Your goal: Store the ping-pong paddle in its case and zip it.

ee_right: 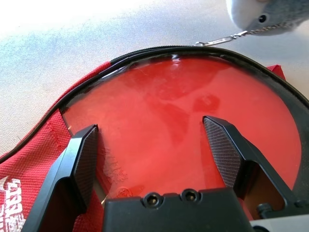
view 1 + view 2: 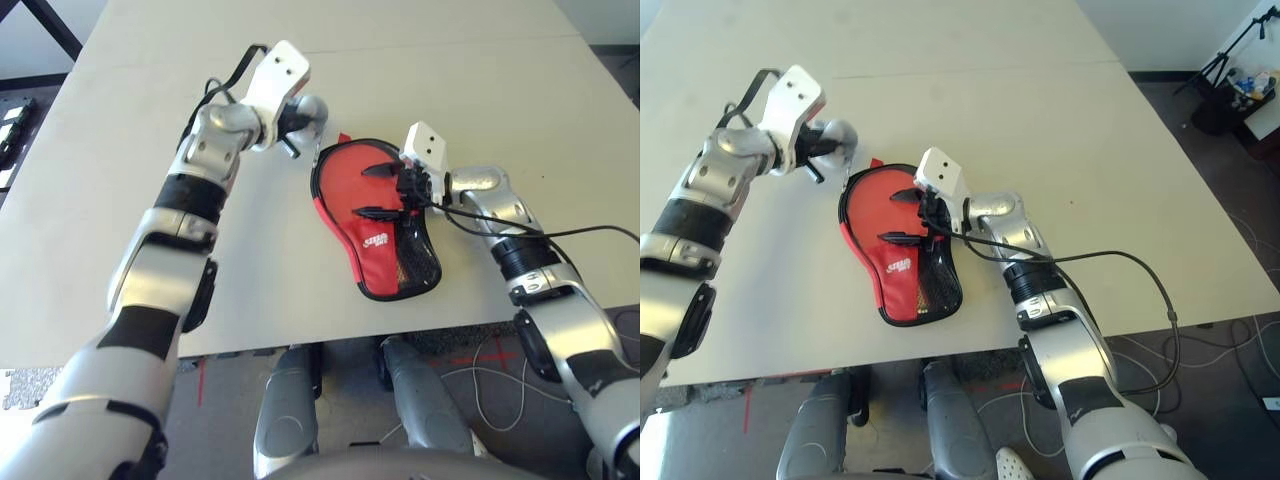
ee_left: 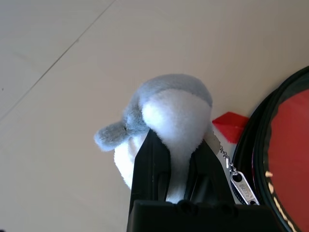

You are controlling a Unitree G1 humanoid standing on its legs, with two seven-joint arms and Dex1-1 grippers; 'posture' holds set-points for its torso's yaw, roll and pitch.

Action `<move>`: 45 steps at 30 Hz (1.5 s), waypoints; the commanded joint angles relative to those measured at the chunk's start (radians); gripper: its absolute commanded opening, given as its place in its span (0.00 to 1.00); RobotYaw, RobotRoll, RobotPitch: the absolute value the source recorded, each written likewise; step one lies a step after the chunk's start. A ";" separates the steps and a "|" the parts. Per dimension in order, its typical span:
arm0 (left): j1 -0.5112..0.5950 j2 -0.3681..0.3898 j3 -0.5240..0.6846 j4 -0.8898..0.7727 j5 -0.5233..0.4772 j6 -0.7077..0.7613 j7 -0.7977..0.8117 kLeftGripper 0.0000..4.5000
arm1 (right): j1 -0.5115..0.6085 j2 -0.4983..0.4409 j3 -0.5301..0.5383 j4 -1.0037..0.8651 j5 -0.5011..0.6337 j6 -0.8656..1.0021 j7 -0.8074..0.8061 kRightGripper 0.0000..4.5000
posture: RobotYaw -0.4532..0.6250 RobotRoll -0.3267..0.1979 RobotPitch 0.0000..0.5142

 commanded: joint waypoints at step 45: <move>-0.050 -0.269 0.067 -0.029 -0.056 -0.088 -0.233 0.99 | 0.068 0.007 0.043 0.005 -0.043 0.048 -0.037 1.00 | 0.37 0.62 0.58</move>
